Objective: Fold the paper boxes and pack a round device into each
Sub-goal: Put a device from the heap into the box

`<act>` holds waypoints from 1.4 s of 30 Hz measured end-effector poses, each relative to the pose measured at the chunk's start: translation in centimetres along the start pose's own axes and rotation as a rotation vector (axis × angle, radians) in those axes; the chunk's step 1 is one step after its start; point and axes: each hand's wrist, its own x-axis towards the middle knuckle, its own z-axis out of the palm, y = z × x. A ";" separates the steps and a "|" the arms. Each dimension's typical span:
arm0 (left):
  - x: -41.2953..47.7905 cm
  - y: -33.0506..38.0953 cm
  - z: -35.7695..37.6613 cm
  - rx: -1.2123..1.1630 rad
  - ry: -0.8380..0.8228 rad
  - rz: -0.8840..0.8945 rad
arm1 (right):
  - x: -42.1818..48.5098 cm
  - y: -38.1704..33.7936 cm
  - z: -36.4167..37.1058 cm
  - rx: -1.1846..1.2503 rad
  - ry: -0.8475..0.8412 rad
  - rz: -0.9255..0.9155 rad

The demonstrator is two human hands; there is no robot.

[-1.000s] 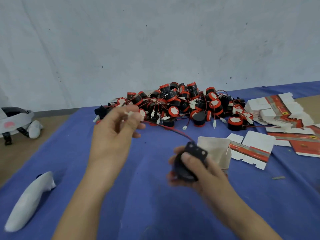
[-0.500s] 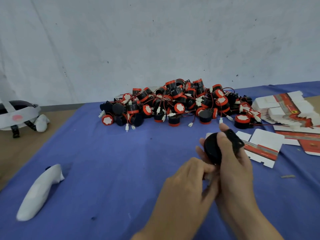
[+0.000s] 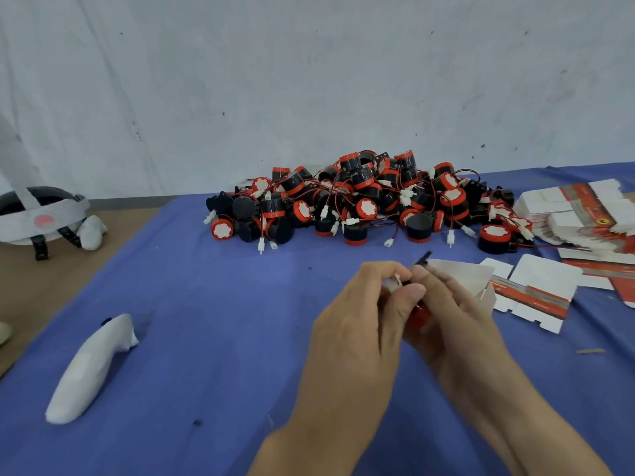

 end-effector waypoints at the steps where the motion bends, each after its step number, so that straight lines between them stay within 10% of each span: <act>1: -0.1 0.0 0.2 -0.037 0.002 -0.020 | -0.1 -0.2 0.1 -0.003 0.018 0.001; 7: -0.2 -0.6 1.4 -0.236 -0.061 -0.157 | -0.1 -0.3 -0.9 -0.278 0.217 -0.105; 21: 1.7 -1.6 1.8 -0.254 -0.053 -0.271 | -0.9 -0.5 -2.4 -0.242 0.117 -0.099; 28: 2.6 -2.2 0.2 -0.156 -0.121 -0.325 | 0.2 -2.4 -8.5 -0.744 0.410 -0.225; 32: 2.3 -2.1 0.6 -0.126 -0.154 -0.356 | 0.9 -0.9 -9.8 -0.735 0.192 0.042; 42: 2.2 -2.4 1.3 0.108 -0.259 -0.338 | -0.4 0.8 -8.0 -0.935 -0.221 0.032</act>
